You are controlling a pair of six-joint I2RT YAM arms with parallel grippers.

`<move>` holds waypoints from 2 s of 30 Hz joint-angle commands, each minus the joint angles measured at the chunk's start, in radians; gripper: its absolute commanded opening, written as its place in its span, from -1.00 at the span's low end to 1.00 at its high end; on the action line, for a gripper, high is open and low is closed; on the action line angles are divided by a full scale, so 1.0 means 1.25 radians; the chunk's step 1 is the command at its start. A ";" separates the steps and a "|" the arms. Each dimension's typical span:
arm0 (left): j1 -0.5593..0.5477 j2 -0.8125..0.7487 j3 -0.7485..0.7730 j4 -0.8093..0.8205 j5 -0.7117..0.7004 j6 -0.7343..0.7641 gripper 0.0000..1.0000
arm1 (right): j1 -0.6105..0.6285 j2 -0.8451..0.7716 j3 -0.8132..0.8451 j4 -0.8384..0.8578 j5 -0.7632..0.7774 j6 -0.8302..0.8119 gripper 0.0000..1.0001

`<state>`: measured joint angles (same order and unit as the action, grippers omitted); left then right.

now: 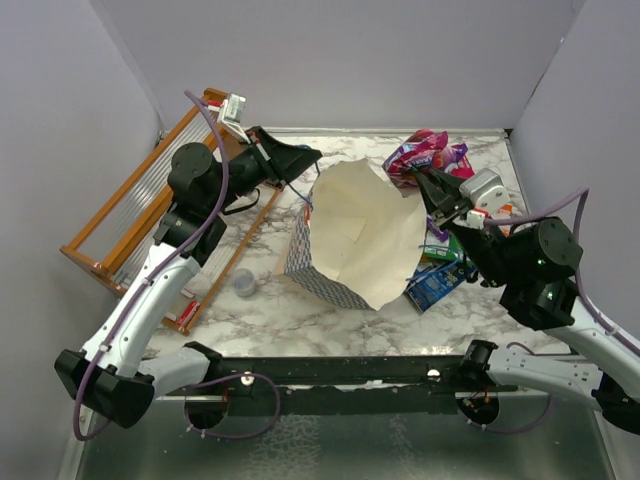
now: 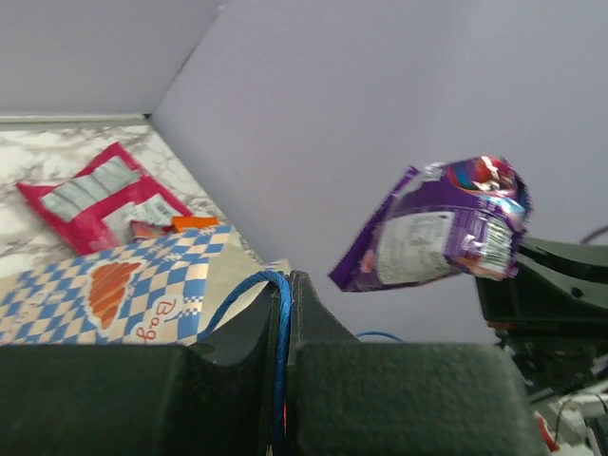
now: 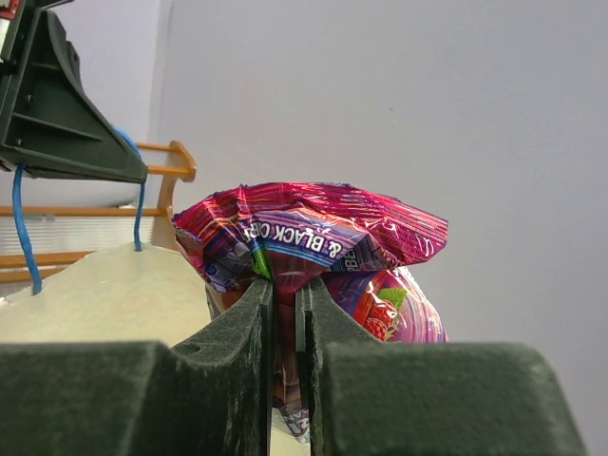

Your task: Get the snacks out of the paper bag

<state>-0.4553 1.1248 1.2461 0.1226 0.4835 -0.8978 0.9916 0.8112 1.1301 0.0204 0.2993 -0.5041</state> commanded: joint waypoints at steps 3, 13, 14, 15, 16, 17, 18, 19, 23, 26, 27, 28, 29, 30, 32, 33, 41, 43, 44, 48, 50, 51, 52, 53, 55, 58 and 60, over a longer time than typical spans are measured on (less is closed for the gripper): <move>0.123 0.040 -0.032 -0.072 -0.011 -0.020 -1.00 | 0.001 0.003 0.017 0.041 0.124 0.017 -0.97; 0.179 0.046 -0.070 -0.199 -0.024 0.062 -0.91 | -0.001 0.121 0.097 0.086 0.385 0.025 -0.97; 0.179 0.039 -0.066 -0.211 -0.034 0.074 -0.82 | -0.002 0.135 0.109 0.085 0.402 0.034 -0.97; 0.179 0.035 -0.060 -0.223 -0.043 0.085 -0.72 | -0.003 0.148 0.115 0.084 0.407 0.036 -0.97; 0.179 0.029 -0.053 -0.237 -0.052 0.097 -0.56 | -0.006 0.163 0.119 0.088 0.405 0.037 -0.97; 0.179 0.024 -0.047 -0.246 -0.059 0.108 -0.43 | -0.017 0.174 0.119 0.093 0.401 0.039 -0.97; 0.179 0.021 -0.039 -0.256 -0.067 0.119 -0.30 | -0.038 0.188 0.124 0.085 0.383 0.053 -0.97; 0.179 0.018 -0.029 -0.268 -0.074 0.131 -0.17 | -0.070 0.206 0.140 0.046 0.359 0.090 -0.97; 0.179 0.010 0.012 -0.310 -0.095 0.176 0.16 | -0.314 0.301 0.226 -0.173 0.104 0.311 -0.97; 0.179 0.007 0.055 -0.344 -0.095 0.226 0.36 | -0.421 0.357 0.224 -0.218 0.021 0.379 -0.97; 0.179 0.006 0.073 -0.358 -0.100 0.248 0.43 | -0.449 0.368 0.208 -0.213 -0.003 0.398 -0.97; 0.180 0.005 0.094 -0.377 -0.108 0.274 0.47 | -0.482 0.377 0.186 -0.206 -0.040 0.425 -0.97; 0.179 0.004 0.120 -0.395 -0.118 0.300 0.53 | -0.520 0.385 0.163 -0.199 -0.084 0.459 -0.97; 0.179 0.004 0.139 -0.413 -0.131 0.324 0.56 | -0.571 0.392 0.139 -0.189 -0.132 0.494 -0.97; 0.179 0.002 0.174 -0.444 -0.157 0.365 0.70 | -0.628 0.409 0.087 -0.161 -0.180 0.540 -0.97; 0.179 0.003 0.190 -0.458 -0.163 0.386 0.80 | -0.647 0.420 0.063 -0.148 -0.177 0.556 -0.97; 0.110 -0.010 0.269 -0.527 -0.259 0.543 0.99 | -0.736 0.574 0.010 -0.160 -0.256 0.612 -0.97; 0.064 -0.027 0.266 -0.524 -0.309 0.588 0.99 | -0.736 0.609 0.039 -0.198 -0.243 0.602 -0.91; 0.037 -0.039 0.260 -0.520 -0.342 0.615 0.99 | -0.736 0.623 0.043 -0.209 -0.236 0.599 -0.81; -0.029 -0.099 0.222 -0.488 -0.505 0.696 0.99 | -0.736 0.631 0.040 -0.218 -0.213 0.579 -0.36; -0.031 -0.135 0.205 -0.437 -0.574 0.725 0.99 | -0.736 0.633 0.060 -0.263 -0.227 0.564 -0.09; -0.031 -0.151 0.197 -0.410 -0.601 0.733 0.99 | -0.736 0.632 0.077 -0.295 -0.239 0.561 0.09; -0.031 -0.168 0.187 -0.375 -0.620 0.739 0.99 | -0.736 0.629 0.092 -0.325 -0.255 0.557 0.28; -0.031 -0.183 0.173 -0.339 -0.631 0.740 0.99 | -0.736 0.618 0.099 -0.340 -0.273 0.547 0.60; -0.031 -0.213 0.133 -0.264 -0.638 0.731 0.99 | -0.736 0.581 0.099 -0.353 -0.306 0.544 0.99; -0.031 -0.252 0.051 -0.175 -0.639 0.715 0.99 | -0.736 0.492 0.089 -0.352 -0.370 0.575 0.99; -0.031 -0.266 0.015 -0.145 -0.656 0.716 0.99 | -0.735 0.436 0.102 -0.365 -0.422 0.614 0.99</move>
<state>-0.4915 0.8158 1.3479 -0.2234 -0.2546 -0.0181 0.0727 1.5211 1.2221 -0.3965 -0.0696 0.2016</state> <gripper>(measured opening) 0.992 0.993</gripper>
